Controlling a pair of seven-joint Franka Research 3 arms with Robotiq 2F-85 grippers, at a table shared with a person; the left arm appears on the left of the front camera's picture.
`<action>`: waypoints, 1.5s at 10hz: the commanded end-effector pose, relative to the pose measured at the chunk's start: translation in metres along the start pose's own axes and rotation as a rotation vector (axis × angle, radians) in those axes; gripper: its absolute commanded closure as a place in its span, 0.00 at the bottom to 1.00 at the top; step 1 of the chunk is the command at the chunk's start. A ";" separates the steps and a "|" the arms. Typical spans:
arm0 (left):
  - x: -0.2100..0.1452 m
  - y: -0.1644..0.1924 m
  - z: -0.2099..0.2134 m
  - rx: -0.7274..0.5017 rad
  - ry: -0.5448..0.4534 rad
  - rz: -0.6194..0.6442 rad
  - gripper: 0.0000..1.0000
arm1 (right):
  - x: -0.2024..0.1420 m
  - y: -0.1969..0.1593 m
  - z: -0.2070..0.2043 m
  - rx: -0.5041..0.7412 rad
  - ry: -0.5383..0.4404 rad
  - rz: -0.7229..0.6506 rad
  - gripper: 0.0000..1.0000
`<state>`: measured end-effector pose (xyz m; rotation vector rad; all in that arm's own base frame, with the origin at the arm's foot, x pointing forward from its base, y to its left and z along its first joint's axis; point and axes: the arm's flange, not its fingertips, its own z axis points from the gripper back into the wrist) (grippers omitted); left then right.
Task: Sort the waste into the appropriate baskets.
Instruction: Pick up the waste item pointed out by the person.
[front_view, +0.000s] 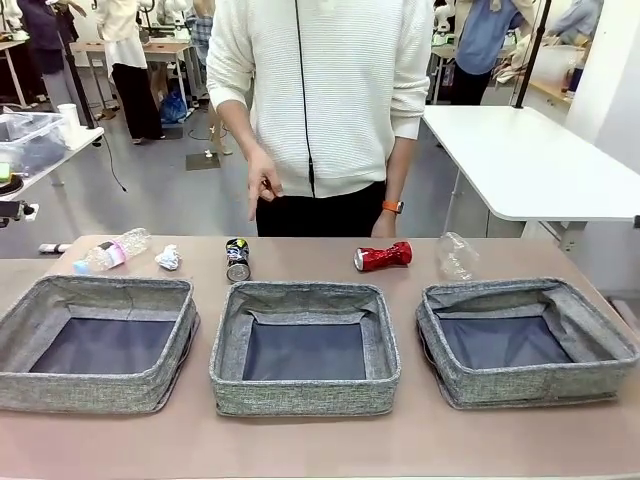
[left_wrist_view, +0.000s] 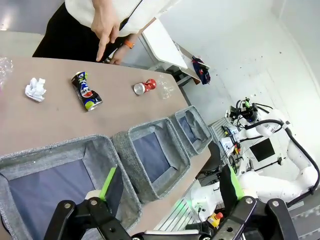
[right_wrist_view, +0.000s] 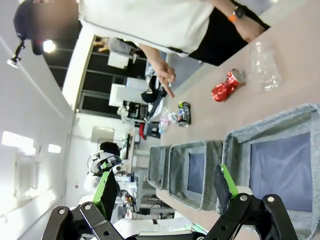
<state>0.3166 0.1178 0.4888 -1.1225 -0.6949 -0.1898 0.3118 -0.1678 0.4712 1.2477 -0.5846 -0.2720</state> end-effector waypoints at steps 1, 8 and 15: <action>0.003 0.002 0.000 -0.019 -0.015 -0.025 0.00 | 0.003 0.000 -0.002 0.022 -0.015 0.030 0.00; 0.059 -0.062 -0.091 0.410 0.291 0.034 0.00 | 0.003 0.000 -0.002 0.022 -0.015 0.030 0.00; 0.077 -0.063 -0.300 0.677 0.648 -0.073 0.00 | 0.003 0.000 -0.002 0.022 -0.015 0.030 0.00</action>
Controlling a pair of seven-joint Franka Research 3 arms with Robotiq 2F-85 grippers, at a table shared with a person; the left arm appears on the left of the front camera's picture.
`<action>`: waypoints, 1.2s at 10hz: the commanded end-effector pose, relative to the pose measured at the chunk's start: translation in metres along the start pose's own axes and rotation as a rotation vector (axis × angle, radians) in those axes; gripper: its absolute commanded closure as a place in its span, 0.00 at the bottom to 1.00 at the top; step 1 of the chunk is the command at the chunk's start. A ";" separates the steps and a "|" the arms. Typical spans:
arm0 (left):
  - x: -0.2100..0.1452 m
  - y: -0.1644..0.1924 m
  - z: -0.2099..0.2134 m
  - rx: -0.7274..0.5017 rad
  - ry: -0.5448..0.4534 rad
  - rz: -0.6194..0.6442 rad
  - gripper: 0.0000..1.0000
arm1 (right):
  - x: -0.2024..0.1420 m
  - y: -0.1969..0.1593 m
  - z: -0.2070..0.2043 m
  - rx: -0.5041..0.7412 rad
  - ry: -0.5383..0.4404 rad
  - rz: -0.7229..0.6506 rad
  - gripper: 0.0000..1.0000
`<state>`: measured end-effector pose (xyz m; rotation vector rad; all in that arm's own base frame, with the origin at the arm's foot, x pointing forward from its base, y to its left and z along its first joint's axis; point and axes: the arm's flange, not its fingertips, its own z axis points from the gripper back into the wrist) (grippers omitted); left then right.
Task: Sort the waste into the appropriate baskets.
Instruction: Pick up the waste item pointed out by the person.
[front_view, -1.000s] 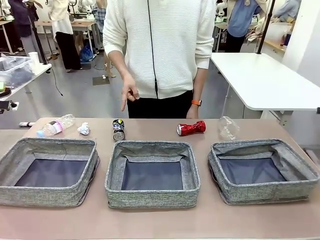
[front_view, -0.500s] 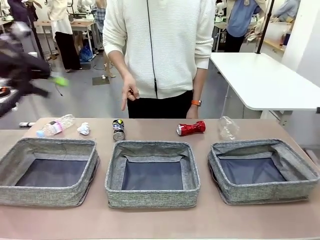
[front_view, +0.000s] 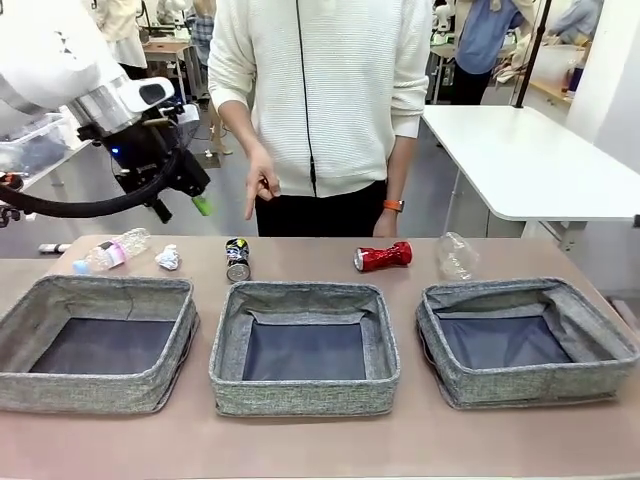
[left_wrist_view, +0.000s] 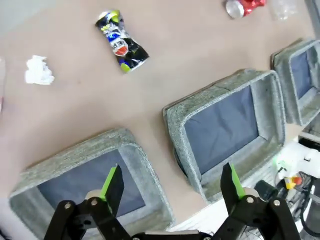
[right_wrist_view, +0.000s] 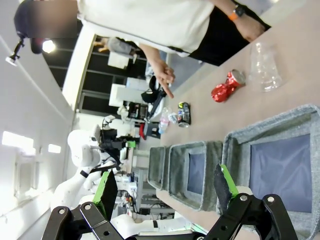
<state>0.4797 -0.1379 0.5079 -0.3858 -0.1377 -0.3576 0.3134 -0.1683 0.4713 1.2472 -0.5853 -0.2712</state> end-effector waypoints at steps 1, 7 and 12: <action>-0.002 -0.020 -0.007 0.053 -0.037 0.016 0.00 | 0.002 0.000 -0.001 0.022 -0.015 0.029 0.00; 0.085 0.007 -0.101 -0.029 0.043 0.310 0.00 | 0.002 0.000 -0.001 0.022 -0.015 0.029 0.00; 0.111 0.036 -0.176 0.096 0.029 0.541 0.00 | 0.002 0.000 -0.001 0.022 -0.015 0.029 0.00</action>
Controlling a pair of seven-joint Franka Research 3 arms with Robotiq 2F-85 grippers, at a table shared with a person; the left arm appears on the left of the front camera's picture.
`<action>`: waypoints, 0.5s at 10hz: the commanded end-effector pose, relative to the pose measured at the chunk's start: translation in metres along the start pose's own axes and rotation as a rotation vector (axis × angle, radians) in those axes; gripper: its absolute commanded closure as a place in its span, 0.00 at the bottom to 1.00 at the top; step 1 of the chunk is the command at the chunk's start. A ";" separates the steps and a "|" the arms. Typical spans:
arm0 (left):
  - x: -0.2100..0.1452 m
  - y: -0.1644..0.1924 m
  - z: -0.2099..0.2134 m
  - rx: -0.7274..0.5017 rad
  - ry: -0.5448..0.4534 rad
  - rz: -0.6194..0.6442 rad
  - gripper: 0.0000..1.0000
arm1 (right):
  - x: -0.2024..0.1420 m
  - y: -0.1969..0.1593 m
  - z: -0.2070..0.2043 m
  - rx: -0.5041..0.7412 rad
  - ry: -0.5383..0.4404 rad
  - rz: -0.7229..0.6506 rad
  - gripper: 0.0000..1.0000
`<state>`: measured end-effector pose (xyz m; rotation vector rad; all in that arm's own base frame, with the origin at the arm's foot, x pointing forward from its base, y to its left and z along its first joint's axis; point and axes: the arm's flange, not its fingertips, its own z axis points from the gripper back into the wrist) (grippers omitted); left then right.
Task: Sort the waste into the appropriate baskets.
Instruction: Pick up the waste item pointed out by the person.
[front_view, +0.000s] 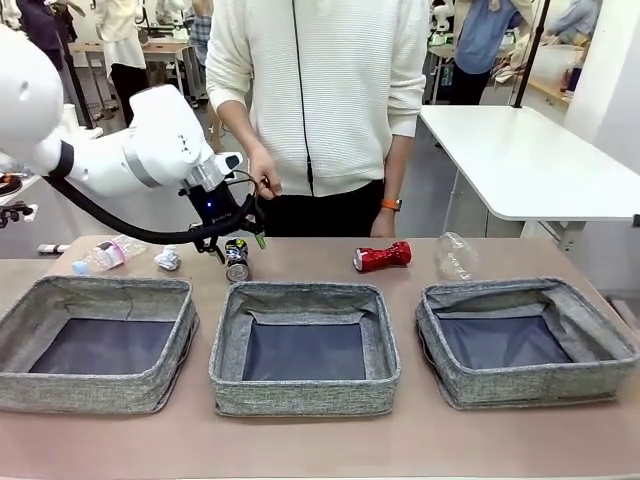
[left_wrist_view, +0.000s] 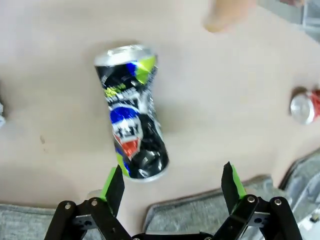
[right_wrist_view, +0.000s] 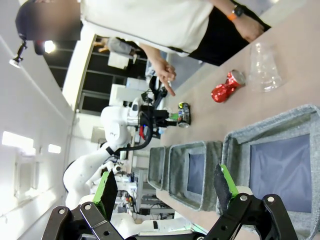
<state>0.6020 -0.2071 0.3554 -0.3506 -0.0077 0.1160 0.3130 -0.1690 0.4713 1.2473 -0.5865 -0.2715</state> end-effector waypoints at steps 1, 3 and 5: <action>0.006 -0.001 -0.007 0.041 -0.040 0.076 0.00 | 0.002 0.000 -0.002 0.022 -0.014 0.028 0.00; 0.010 0.006 -0.017 0.081 -0.070 0.106 0.00 | 0.002 0.000 -0.002 0.022 -0.014 0.028 0.00; 0.010 0.004 -0.023 0.118 -0.121 0.072 0.00 | 0.002 0.000 -0.002 0.022 -0.014 0.028 0.00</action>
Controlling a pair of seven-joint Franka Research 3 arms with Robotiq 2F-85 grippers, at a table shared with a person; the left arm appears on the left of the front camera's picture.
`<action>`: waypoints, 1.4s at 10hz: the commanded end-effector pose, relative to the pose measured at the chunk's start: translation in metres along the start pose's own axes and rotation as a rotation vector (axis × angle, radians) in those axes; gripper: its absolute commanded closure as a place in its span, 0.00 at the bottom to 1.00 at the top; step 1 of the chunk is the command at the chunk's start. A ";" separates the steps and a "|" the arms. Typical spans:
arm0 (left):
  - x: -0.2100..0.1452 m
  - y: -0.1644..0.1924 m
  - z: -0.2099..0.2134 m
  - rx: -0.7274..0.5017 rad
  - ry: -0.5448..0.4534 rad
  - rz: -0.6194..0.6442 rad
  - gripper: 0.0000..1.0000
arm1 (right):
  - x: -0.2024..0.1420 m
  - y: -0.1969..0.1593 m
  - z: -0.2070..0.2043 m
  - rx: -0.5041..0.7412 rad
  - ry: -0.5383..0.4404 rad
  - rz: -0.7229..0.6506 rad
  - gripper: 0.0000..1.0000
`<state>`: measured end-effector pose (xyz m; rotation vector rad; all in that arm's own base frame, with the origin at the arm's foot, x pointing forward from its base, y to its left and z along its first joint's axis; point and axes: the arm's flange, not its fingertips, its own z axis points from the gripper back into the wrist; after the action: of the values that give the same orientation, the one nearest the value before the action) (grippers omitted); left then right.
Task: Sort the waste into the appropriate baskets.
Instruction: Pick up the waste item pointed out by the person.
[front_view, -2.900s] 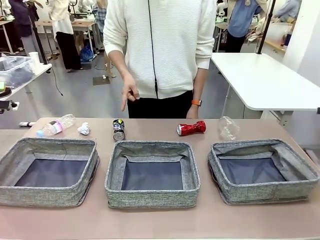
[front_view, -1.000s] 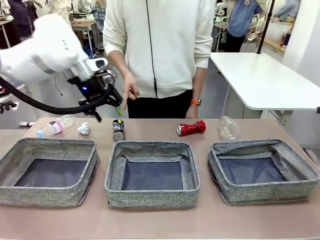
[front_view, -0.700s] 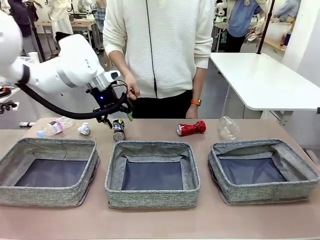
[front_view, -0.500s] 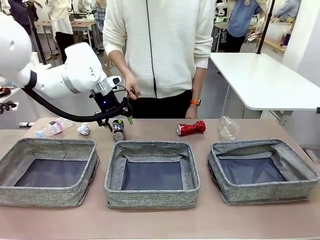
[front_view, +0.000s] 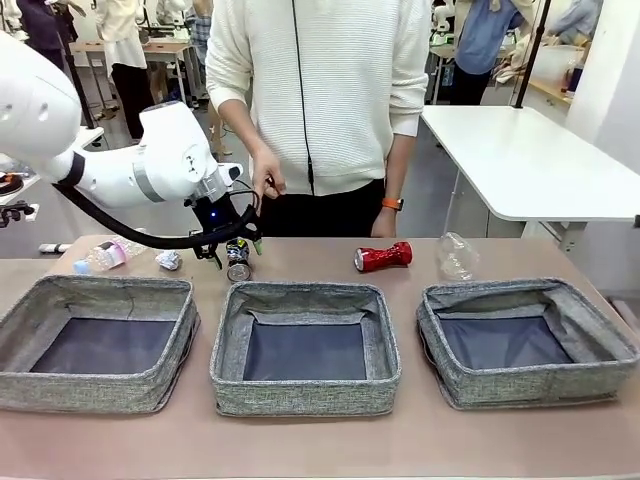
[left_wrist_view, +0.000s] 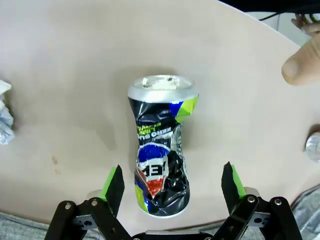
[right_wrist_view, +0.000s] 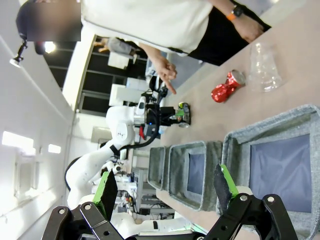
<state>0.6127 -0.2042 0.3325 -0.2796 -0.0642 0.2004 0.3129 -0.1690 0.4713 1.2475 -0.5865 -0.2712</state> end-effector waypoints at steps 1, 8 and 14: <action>-0.002 -0.008 -0.003 0.061 -0.049 -0.010 0.00 | 0.002 0.000 -0.002 0.021 -0.014 0.028 0.00; 0.001 -0.007 -0.008 0.146 -0.086 0.002 0.62 | 0.002 0.000 -0.002 0.021 -0.014 0.028 0.00; 0.001 -0.004 -0.007 0.141 -0.063 0.009 1.00 | 0.002 0.000 -0.002 0.021 -0.014 0.028 0.00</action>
<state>0.6138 -0.2098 0.3278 -0.1571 -0.1202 0.2034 0.3129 -0.1689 0.4713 1.2478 -0.5866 -0.2703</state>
